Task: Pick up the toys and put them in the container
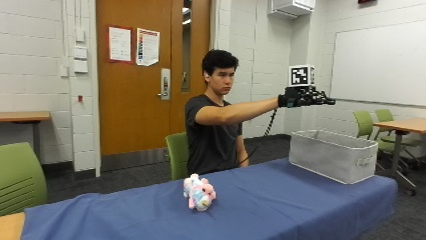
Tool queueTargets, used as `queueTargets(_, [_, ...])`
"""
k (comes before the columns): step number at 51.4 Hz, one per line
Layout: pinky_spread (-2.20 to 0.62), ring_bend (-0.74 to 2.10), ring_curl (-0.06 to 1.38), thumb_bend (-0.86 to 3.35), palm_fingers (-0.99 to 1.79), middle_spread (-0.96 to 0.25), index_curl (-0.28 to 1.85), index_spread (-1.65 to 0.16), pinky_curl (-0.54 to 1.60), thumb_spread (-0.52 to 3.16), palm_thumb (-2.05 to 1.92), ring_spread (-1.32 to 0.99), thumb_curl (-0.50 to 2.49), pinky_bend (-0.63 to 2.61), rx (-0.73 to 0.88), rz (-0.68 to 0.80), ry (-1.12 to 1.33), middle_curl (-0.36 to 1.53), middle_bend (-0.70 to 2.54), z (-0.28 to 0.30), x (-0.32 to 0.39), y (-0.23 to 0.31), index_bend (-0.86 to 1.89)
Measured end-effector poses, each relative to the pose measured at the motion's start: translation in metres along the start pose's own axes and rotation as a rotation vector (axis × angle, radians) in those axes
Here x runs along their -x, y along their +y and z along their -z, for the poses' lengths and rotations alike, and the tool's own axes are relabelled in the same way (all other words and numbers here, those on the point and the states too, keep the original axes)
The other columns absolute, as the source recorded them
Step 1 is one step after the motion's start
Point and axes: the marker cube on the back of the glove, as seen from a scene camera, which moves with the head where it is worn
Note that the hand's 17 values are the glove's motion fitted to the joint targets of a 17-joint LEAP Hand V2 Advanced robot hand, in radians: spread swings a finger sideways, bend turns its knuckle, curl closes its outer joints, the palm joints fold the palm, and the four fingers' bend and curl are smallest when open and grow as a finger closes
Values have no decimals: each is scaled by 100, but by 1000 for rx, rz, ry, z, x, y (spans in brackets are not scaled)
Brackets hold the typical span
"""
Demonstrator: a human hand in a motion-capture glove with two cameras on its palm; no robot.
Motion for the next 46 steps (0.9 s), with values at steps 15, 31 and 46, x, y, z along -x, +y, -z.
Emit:
queueTargets(15, [-4,23,23,-15,-5,-9,46,-28,29,97,-24,-22,0,58,-34,-204,37,37,30,27,-151,91,14])
queueTargets(31, [-4,25,26,-14,3,-12,42,-31,31,96,-22,-27,0,57,-41,-471,53,39,31,-4,-305,191,17])
queueTargets(46, [-4,24,28,-13,5,-14,42,-32,32,98,-20,-30,1,57,59,-571,12,40,30,-99,-363,235,18])
